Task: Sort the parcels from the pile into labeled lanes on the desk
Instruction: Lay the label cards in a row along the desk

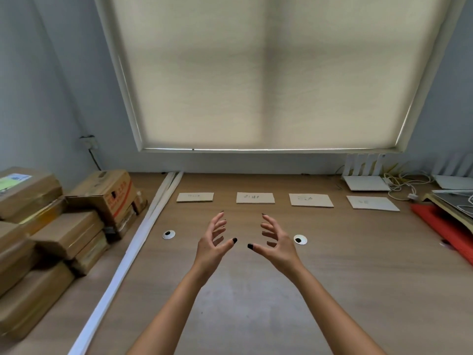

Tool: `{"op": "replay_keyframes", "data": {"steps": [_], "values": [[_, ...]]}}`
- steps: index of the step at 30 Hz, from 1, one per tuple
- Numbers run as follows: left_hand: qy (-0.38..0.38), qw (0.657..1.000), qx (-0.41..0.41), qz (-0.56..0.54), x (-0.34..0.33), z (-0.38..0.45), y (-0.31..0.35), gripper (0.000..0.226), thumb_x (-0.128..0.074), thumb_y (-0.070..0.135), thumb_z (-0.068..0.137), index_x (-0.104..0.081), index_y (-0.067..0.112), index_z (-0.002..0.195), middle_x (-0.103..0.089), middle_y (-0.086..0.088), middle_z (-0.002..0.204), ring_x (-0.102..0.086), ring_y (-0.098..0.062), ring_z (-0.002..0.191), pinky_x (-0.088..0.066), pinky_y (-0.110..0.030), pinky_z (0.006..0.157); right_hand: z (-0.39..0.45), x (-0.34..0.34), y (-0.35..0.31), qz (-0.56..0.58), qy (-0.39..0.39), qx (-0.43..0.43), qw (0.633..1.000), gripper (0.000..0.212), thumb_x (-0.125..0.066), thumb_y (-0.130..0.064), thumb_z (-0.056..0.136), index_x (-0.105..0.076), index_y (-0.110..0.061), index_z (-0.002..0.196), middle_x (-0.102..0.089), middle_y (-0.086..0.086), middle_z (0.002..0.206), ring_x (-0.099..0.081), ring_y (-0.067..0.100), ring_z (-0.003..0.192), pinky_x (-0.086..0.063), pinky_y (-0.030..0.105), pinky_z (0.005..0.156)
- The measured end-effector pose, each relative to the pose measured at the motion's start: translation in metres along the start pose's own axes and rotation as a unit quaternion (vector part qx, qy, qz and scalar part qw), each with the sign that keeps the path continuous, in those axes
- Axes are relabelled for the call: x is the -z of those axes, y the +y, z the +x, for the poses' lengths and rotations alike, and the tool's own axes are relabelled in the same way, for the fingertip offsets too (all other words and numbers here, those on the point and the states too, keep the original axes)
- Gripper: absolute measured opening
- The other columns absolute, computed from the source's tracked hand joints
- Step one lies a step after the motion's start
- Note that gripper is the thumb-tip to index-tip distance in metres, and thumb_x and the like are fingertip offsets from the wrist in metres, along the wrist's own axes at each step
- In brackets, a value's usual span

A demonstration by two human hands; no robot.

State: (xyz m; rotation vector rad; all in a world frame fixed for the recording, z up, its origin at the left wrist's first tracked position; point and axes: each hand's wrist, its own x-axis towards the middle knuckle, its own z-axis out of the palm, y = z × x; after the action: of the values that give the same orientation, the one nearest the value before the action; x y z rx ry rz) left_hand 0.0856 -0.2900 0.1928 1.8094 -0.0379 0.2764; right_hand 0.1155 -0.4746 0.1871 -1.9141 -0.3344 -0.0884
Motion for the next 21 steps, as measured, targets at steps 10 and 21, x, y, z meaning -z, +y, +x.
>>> {"op": "replay_keyframes", "data": {"steps": [10,21], "values": [[-0.011,0.999,0.037,0.028,0.172,0.018,-0.068,0.066,-0.067,0.016,0.085,-0.035,0.034,0.140,-0.049,0.006,0.129,-0.047,-0.009,0.121,-0.040,-0.025,0.099,0.027,-0.175,-0.045,0.030,-0.014,-0.036,0.999,0.084,-0.081,-0.031,0.070,-0.034,-0.030,0.140,-0.053,-0.002,0.125,-0.051,0.009,0.112,-0.044,0.020,0.088],[0.045,0.974,0.219,0.046,0.314,-0.005,-0.200,0.060,-0.065,0.000,0.082,-0.046,0.028,0.131,-0.055,-0.003,0.118,-0.053,-0.022,0.111,-0.044,-0.027,0.088,0.023,-0.355,-0.033,0.076,-0.092,-0.154,0.981,0.066,-0.075,-0.021,0.077,-0.041,-0.033,0.133,-0.052,-0.002,0.122,-0.055,0.009,0.107,-0.051,0.013,0.071]]}}
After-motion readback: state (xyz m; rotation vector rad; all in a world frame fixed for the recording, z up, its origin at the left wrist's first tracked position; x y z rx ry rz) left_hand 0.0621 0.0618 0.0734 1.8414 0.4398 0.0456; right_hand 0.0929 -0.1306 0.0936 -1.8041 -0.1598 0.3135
